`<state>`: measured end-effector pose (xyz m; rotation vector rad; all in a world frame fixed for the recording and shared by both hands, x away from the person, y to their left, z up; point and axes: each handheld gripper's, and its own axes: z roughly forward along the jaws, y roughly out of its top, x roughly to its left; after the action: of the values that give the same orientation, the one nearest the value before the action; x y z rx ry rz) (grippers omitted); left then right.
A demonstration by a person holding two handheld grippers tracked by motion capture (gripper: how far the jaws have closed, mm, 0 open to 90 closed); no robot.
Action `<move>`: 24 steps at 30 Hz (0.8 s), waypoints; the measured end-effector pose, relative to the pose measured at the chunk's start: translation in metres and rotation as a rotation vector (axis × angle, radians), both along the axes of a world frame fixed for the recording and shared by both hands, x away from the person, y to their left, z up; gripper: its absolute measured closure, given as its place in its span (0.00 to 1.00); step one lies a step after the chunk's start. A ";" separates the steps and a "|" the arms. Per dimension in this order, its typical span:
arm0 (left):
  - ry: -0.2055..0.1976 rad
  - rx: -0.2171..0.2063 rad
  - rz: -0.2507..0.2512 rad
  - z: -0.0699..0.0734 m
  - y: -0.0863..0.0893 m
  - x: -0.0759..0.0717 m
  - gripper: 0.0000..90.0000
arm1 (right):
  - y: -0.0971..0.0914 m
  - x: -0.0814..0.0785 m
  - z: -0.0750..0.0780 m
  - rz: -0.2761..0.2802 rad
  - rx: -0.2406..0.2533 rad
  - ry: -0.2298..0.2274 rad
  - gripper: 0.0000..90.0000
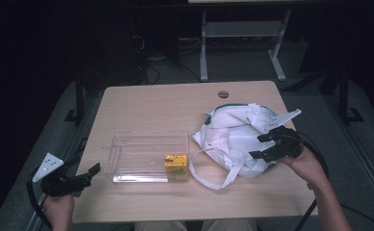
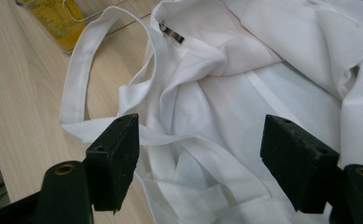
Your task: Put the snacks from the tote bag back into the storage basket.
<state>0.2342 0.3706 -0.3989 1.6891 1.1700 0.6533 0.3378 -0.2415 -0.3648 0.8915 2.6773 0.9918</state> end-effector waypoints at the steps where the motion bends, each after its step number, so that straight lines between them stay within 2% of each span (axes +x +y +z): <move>1: 0.000 -0.002 0.000 0.000 0.000 0.000 0.14 | -0.002 -0.001 -0.001 -0.003 0.002 -0.007 0.30; 2: 0.001 -0.001 -0.001 0.000 0.000 0.000 0.14 | -0.004 -0.002 -0.002 -0.014 0.007 0.004 0.30; 24: 0.008 0.007 -0.026 -0.003 -0.004 0.001 0.14 | -0.039 -0.026 -0.023 -0.099 0.040 0.006 0.29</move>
<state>0.2353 0.3668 -0.4020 1.7119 1.1510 0.6360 0.3123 -0.2800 -0.3879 1.0251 2.5987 1.0248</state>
